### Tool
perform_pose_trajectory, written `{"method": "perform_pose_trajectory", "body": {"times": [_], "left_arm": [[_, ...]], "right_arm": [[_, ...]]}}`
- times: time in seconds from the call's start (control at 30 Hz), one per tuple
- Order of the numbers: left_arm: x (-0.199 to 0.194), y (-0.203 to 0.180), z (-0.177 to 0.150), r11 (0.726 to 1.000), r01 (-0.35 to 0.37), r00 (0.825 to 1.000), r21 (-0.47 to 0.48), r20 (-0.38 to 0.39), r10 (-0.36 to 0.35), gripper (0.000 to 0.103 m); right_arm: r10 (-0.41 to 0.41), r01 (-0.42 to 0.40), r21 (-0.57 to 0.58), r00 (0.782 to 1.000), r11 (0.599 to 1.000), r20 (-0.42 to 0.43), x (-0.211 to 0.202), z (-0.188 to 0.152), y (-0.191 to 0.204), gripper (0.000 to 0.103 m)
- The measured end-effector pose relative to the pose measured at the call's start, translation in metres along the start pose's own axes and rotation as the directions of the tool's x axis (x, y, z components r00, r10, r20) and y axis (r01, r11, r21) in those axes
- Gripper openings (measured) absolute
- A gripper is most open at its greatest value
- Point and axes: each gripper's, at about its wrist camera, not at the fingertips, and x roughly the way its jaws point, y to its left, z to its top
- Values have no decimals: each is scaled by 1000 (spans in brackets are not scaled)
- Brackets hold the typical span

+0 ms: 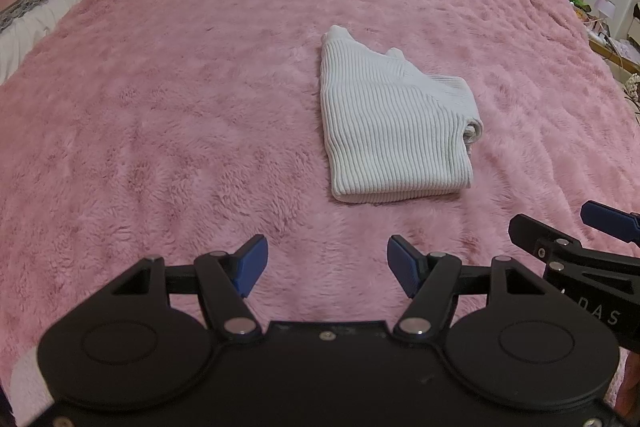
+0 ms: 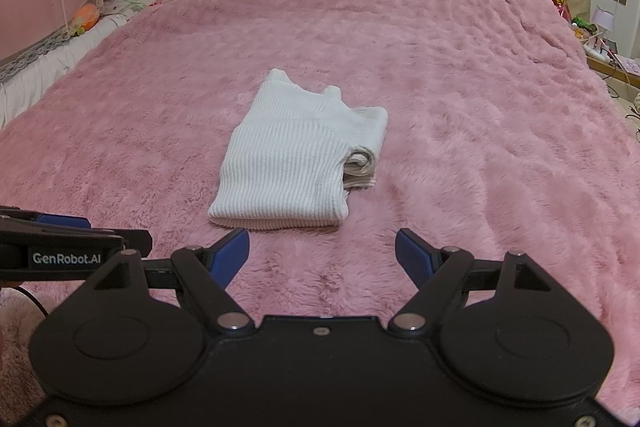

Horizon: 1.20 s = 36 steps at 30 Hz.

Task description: Fold small clothes

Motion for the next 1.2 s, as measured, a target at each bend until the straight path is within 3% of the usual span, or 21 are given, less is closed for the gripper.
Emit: {"method": "perform_pose_trajectory", "body": {"times": [0.7, 1.2], "left_arm": [[3, 1, 1, 1000, 3, 1000, -2, -11, -3, 70], [-1, -5, -1, 999, 3, 999, 32, 35, -4, 70]], "right_arm": [[3, -3, -1, 1000, 1000, -4, 1, 0, 0, 82], [1, -1, 2, 1000, 1000, -9, 4, 1, -2, 82]]}}
